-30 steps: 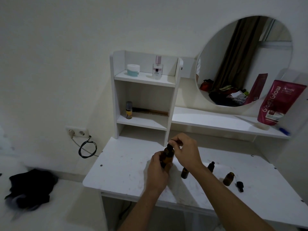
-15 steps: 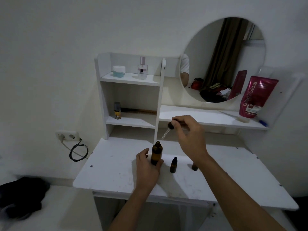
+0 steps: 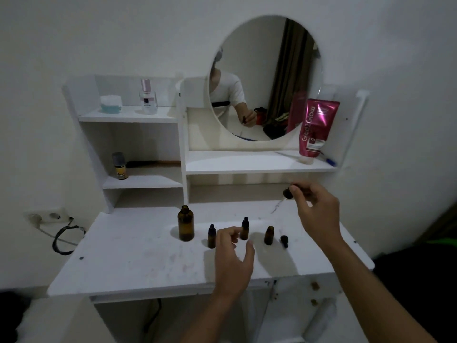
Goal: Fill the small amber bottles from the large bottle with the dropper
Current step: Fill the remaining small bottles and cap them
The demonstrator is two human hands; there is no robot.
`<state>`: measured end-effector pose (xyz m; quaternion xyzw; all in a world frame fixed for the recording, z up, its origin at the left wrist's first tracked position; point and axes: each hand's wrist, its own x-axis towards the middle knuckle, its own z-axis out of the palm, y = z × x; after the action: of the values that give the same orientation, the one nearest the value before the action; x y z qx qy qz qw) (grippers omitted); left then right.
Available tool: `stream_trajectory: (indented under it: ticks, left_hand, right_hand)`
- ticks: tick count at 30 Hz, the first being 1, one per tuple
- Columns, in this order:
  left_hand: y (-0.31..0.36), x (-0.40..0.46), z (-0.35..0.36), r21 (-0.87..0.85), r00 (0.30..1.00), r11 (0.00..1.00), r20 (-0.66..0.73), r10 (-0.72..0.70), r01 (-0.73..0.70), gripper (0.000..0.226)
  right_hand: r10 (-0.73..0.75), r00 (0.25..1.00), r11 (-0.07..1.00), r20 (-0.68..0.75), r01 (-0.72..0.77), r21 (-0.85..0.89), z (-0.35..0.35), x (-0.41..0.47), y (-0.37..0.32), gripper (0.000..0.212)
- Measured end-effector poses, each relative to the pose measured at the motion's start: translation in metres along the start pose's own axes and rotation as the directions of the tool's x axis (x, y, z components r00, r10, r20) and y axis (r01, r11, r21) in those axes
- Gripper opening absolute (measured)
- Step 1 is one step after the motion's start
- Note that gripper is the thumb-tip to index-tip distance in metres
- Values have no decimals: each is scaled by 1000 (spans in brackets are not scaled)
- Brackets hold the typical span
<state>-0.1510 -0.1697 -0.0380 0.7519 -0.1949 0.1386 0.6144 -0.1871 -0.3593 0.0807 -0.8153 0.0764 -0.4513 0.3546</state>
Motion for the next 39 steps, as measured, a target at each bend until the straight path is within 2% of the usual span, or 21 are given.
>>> stream_trajectory:
  ticks: [4, 7, 10, 14, 20, 23, 27, 35, 39]
  left_hand:
    - [0, 2, 36, 60, 976, 998, 220, -10, -4, 39]
    - [-2, 9, 55, 105, 959, 994, 280, -49, 20, 47]
    - [-2, 15, 67, 146, 951, 986, 288, -116, 76, 52]
    - [-9, 19, 80, 180, 946, 974, 267, -186, 140, 48]
    - [-22, 20, 85, 159, 962, 982, 236, -138, 102, 21]
    - [-25, 20, 86, 144, 964, 985, 234, -126, 94, 18]
    - [-29, 19, 87, 131, 966, 988, 232, -113, 84, 18]
    - [-32, 20, 88, 157, 966, 986, 242, -90, 53, 18]
    - [-33, 20, 87, 176, 964, 984, 255, -82, 37, 17]
  right_hand:
    - [17, 999, 1000, 38, -16, -22, -7, -8, 17, 11]
    - [52, 997, 999, 60, -52, -5, -7, -14, 25, 12]
    - [44, 997, 999, 61, -45, 11, -6, -17, 27, 11]
    - [2, 995, 999, 95, -5, 31, -2, -21, 32, 8]
    - [-36, 988, 999, 147, 34, 15, 9, -21, 43, 7]
    - [-37, 980, 999, 198, 37, 6, 13, -20, 46, 6]
    - [-75, 979, 995, 191, 85, -44, 18, -22, 48, 16]
    - [-64, 969, 997, 238, 71, -20, 20, -21, 45, 5]
    - [-56, 968, 997, 243, 67, -39, 22, -23, 45, 10]
